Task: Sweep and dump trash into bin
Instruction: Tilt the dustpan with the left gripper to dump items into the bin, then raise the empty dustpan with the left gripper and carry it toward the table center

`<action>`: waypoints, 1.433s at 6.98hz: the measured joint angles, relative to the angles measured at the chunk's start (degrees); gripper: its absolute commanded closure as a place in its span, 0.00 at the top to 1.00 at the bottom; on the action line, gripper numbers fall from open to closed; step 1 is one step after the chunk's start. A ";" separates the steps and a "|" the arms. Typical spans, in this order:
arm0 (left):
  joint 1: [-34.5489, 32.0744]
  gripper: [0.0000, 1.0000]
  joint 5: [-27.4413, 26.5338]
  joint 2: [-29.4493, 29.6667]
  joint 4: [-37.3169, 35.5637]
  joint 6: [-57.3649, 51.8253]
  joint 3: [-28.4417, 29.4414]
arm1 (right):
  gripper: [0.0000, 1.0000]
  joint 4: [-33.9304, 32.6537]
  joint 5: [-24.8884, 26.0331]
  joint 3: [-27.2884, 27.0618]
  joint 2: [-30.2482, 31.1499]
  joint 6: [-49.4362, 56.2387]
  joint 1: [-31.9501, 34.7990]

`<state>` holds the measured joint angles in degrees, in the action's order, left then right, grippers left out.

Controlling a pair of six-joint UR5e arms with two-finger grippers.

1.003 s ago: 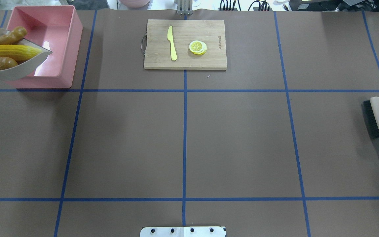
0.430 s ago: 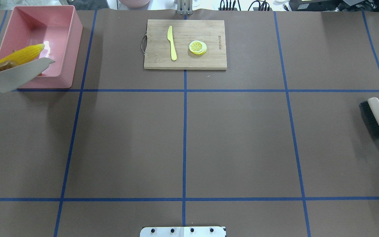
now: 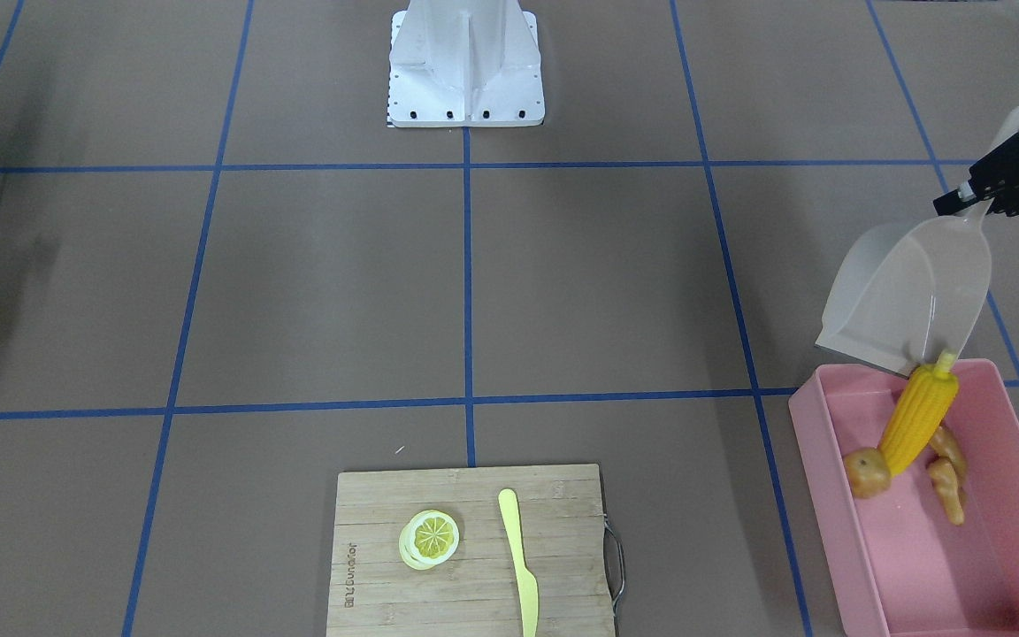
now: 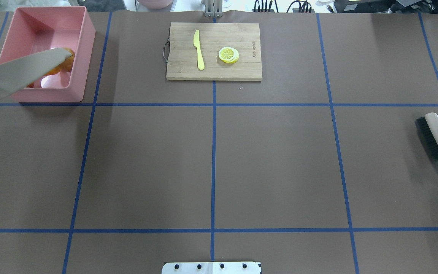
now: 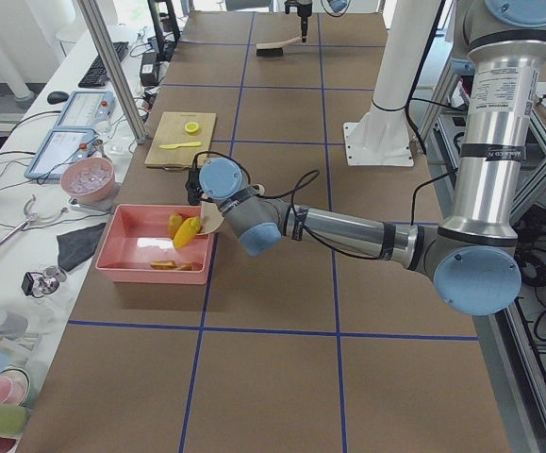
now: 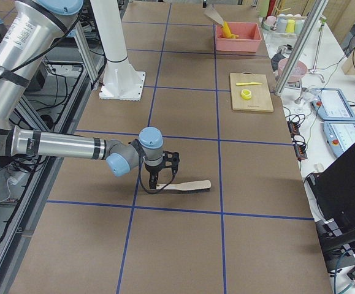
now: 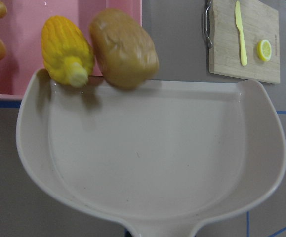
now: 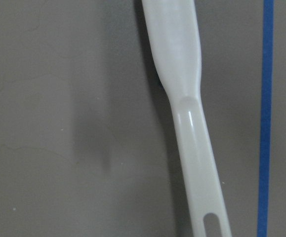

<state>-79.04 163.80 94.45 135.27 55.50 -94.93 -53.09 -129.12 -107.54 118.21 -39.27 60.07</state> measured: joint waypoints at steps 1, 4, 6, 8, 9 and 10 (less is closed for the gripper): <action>-0.01 0.00 0.19 -0.03 0.19 0.07 -0.35 | 1.00 -2.78 -1.90 0.61 -0.49 4.87 4.34; 0.13 0.00 1.44 -0.66 2.49 0.14 -5.06 | 1.00 -23.56 -4.44 0.22 -5.39 27.51 20.64; -0.12 0.00 3.48 0.03 3.24 0.22 -6.96 | 1.00 -36.02 -2.95 0.08 -9.01 38.72 28.25; -0.75 0.00 3.81 0.43 3.79 -1.04 -7.54 | 1.00 -42.63 0.32 0.05 -11.56 41.98 32.51; -0.77 0.00 3.75 0.66 4.33 -4.38 -7.66 | 1.00 -43.72 1.30 0.09 -12.03 42.24 33.63; -0.56 0.00 3.39 1.15 4.60 -10.95 -7.77 | 1.00 -44.13 1.73 0.22 -12.22 42.19 34.21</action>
<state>-79.60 167.19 95.60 139.87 44.56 -102.70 -97.22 -127.38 -107.32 105.99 2.93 94.28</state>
